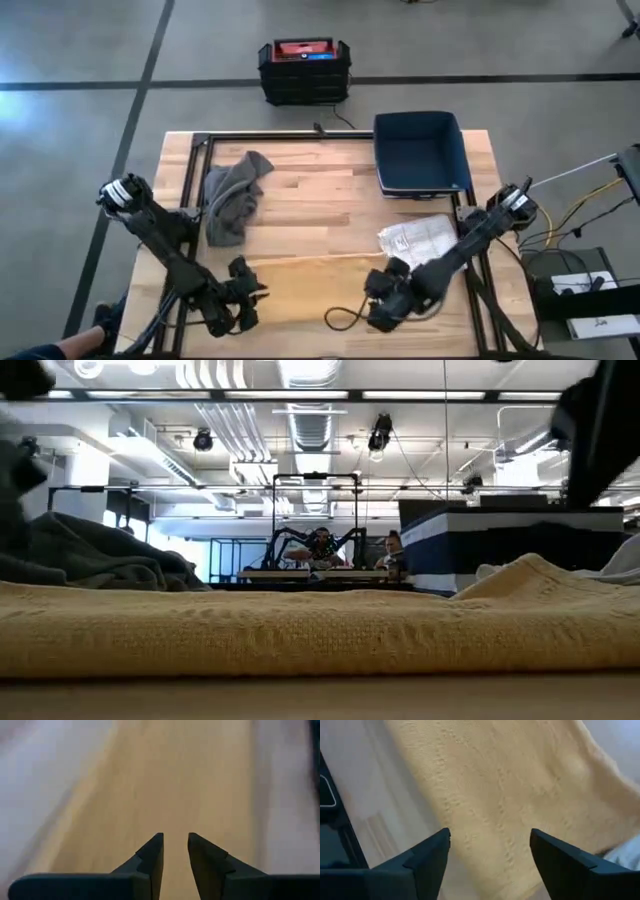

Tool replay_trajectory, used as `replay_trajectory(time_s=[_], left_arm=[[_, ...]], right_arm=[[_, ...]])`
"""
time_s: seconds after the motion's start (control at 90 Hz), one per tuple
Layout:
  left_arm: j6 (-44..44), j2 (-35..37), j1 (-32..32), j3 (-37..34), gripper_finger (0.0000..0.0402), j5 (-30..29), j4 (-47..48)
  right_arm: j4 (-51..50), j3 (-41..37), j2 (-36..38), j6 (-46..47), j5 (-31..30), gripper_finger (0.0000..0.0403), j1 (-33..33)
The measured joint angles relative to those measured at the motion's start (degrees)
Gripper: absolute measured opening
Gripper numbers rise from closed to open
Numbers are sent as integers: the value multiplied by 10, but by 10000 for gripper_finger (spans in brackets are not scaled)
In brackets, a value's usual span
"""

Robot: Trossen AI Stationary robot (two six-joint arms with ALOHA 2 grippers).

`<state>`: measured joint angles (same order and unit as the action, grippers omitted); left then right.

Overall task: Fold towel
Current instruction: Fold the yellow towel

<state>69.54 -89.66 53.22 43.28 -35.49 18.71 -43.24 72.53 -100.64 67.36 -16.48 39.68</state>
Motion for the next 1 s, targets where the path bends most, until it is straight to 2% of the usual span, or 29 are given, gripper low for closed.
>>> replay_trajectory(time_s=[0.178,0.333,0.411,0.478,0.589,0.667,0.733,0.811,1.0], left_arm=[[33,-31,25,-7,75,83,6],[75,-20,66,-6,75,108,45],[102,-7,86,-7,75,94,52],[108,10,97,-7,75,36,37],[30,21,91,-7,75,-91,-30],[-67,19,64,-7,75,-121,-91],[-127,8,31,-6,75,-118,-134],[-177,-9,-14,-7,75,-93,-170],[-224,-68,-85,-7,75,-14,-225]], right_arm=[[0,-17,0,124,-16,274,40],[3,-40,0,206,-16,272,70],[3,-55,0,239,-31,267,82],[5,-69,0,264,-44,262,85],[69,-104,0,265,-46,254,79],[145,-134,0,245,-46,249,65],[185,-155,0,242,-47,247,53],[189,-174,1,254,-55,245,41],[236,-205,8,271,-62,254,34]])
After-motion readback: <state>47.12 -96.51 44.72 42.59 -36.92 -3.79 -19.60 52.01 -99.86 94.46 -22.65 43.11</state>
